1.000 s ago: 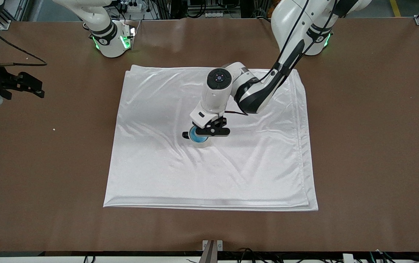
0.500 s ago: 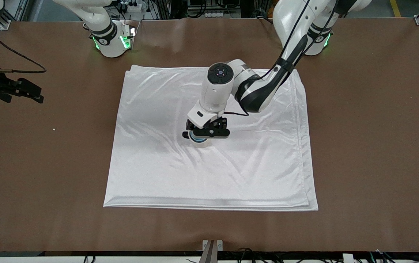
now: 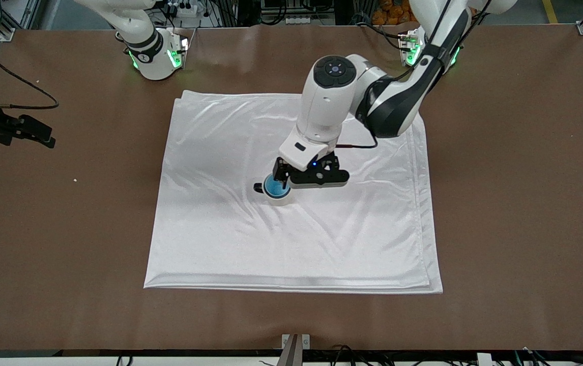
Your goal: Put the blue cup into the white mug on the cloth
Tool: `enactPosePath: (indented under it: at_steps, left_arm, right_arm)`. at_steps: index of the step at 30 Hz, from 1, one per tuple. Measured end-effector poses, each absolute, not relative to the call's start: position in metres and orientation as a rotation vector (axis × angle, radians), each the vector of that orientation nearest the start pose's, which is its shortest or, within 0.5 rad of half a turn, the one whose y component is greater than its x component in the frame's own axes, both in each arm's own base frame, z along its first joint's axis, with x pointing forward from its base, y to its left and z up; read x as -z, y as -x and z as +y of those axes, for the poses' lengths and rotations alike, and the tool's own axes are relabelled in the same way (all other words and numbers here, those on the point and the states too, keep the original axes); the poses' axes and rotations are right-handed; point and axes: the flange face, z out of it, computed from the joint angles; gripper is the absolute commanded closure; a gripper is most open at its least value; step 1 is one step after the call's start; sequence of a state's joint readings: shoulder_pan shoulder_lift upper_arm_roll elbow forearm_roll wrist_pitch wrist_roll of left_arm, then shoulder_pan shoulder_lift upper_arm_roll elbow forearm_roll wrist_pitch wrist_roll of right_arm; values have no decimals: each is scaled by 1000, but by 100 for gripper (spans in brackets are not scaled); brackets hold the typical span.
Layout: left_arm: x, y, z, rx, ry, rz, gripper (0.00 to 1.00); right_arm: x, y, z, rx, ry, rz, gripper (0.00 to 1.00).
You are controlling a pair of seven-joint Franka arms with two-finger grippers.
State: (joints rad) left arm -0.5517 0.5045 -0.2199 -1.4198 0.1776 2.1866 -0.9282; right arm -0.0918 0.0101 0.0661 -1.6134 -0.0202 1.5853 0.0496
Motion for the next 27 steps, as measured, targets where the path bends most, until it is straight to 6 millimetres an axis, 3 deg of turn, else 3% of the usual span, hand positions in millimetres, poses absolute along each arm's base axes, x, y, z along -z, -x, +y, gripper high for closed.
enactPosePath:
  at_steps: [8, 12, 20, 23, 27]
  left_arm:
    - [-486, -550, -442, 357, 3222, -245, 0]
    - [-509, -552, -418, 349, 3187, -166, 0]
    - [-556, -580, -335, 386, 3133, 22, 0]
    - [-565, -588, -306, 366, 3109, 52, 0]
    - [-570, -594, -283, 343, 3099, 32, 0]
  right_arm:
    - [-599, -557, -17, -60, 3159, 120, 0]
    - [-599, -557, -17, -61, 3159, 121, 0]
    - [-599, -557, -17, -62, 3159, 121, 0]
    - [-599, -557, -17, -62, 3159, 121, 0]
    - [-599, -557, -17, -64, 3159, 121, 0]
